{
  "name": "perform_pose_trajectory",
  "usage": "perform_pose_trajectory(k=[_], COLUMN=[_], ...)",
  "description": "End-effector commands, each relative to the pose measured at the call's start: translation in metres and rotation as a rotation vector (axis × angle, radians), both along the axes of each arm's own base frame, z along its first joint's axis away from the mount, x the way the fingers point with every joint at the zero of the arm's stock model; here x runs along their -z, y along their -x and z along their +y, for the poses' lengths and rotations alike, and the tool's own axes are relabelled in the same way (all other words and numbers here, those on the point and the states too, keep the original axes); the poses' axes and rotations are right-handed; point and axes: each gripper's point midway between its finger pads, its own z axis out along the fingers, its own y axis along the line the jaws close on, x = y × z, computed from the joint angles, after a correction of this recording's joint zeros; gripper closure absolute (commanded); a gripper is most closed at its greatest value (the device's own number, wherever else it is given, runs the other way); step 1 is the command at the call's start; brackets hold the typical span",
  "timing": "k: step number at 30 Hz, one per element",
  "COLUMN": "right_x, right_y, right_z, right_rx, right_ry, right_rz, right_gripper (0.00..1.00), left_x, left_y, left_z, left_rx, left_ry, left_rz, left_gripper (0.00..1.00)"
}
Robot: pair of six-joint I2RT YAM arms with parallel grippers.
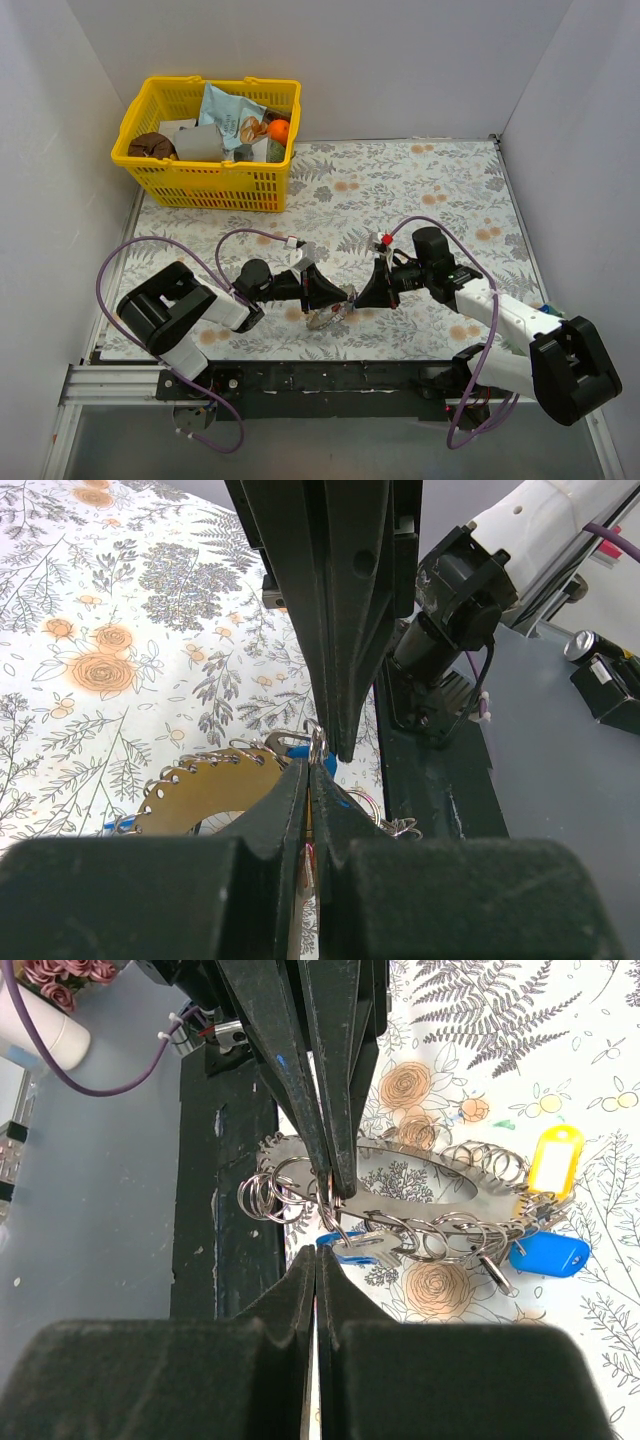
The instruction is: Put the keys on the keyring
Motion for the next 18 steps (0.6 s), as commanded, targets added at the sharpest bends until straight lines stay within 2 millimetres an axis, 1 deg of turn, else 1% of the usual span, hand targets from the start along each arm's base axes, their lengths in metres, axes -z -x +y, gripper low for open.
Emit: perform_pose_trajectory(k=[1, 3, 5, 6, 7, 9, 10, 13, 18], right_x=[-0.004, -0.004, -0.010, -0.012, -0.017, -0.021, -0.025, -0.028, -0.026], right_y=[0.001, 0.001, -0.002, -0.003, -0.005, -0.007, -0.008, -0.008, -0.005], right_z=[0.000, -0.001, -0.001, -0.002, -0.002, -0.003, -0.004, -0.005, -0.006], right_rx=[-0.002, 0.006, 0.023, 0.030, 0.040, 0.052, 0.061, 0.065, 0.048], right_ry=[-0.010, -0.012, -0.020, -0.022, -0.031, -0.040, -0.052, -0.068, -0.079], right_rz=[-0.032, -0.048, -0.084, -0.096, -0.125, -0.154, -0.178, -0.202, -0.204], right_gripper=[0.99, 0.99, 0.99, 0.95, 0.85, 0.73, 0.63, 0.51, 0.46], left_x=[-0.120, -0.119, -0.118, -0.119, -0.118, -0.118, -0.118, -0.117, -0.116], left_y=[0.013, 0.015, 0.016, 0.017, 0.020, 0.022, 0.025, 0.029, 0.035], left_z=[0.013, 0.013, 0.013, 0.014, 0.014, 0.014, 0.015, 0.015, 0.016], left_rx=[0.001, 0.007, 0.012, 0.016, 0.028, 0.042, 0.061, 0.082, 0.115], left_ry=[0.408, 0.406, 0.403, 0.404, 0.401, 0.396, 0.394, 0.390, 0.388], left_rz=[-0.437, -0.441, -0.441, -0.444, -0.447, -0.450, -0.458, -0.459, -0.455], left_gripper=[1.00, 1.00, 1.00, 1.00, 1.00, 1.00, 1.00, 1.00, 1.00])
